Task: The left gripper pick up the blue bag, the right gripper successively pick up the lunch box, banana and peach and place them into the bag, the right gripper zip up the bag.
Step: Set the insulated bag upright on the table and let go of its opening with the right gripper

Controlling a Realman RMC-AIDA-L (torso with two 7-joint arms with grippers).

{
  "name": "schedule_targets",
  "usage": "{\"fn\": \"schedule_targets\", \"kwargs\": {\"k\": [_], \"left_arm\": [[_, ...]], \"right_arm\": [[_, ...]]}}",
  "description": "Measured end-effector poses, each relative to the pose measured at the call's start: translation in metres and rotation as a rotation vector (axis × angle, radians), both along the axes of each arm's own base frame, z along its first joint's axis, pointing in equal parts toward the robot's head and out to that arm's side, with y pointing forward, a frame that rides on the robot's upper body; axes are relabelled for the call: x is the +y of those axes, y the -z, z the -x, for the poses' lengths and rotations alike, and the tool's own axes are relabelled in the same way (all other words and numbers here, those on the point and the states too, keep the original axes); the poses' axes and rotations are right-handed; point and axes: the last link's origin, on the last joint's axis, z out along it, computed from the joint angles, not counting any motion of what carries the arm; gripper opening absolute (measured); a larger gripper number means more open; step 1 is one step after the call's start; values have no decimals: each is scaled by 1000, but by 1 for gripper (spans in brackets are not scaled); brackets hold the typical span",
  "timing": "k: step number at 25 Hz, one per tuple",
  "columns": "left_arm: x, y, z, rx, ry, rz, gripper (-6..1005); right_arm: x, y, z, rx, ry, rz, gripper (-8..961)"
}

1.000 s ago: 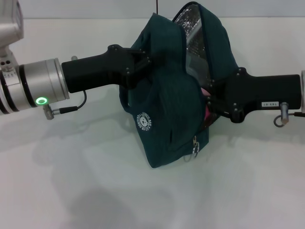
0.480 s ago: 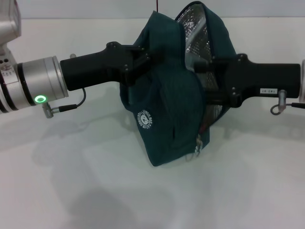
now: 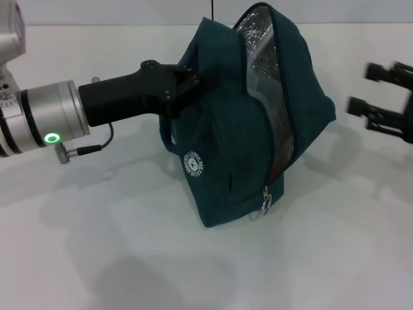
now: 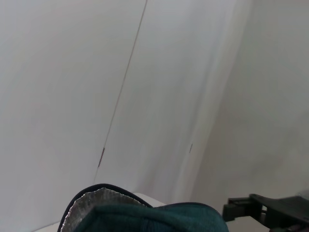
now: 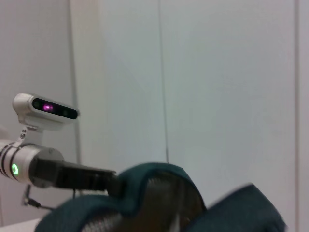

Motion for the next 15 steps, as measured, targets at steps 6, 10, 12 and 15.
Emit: {"fn": "schedule_targets", "kwargs": {"k": [6,10,12,15], "left_arm": [[0,0,1,3,-1,-4,33],[0,0,-1,5,9,-7,33],[0,0,-1,6,12,-7,33],[1,0,-1,6,16,-10,33]], "right_arm": [[-11,14,-30,-20,51,-16,719],[-1,39,-31,-83,67,-3,715],[3,41,-30,-92,70,-6,713],[16,46,-25,-121,79,-23,710]]}}
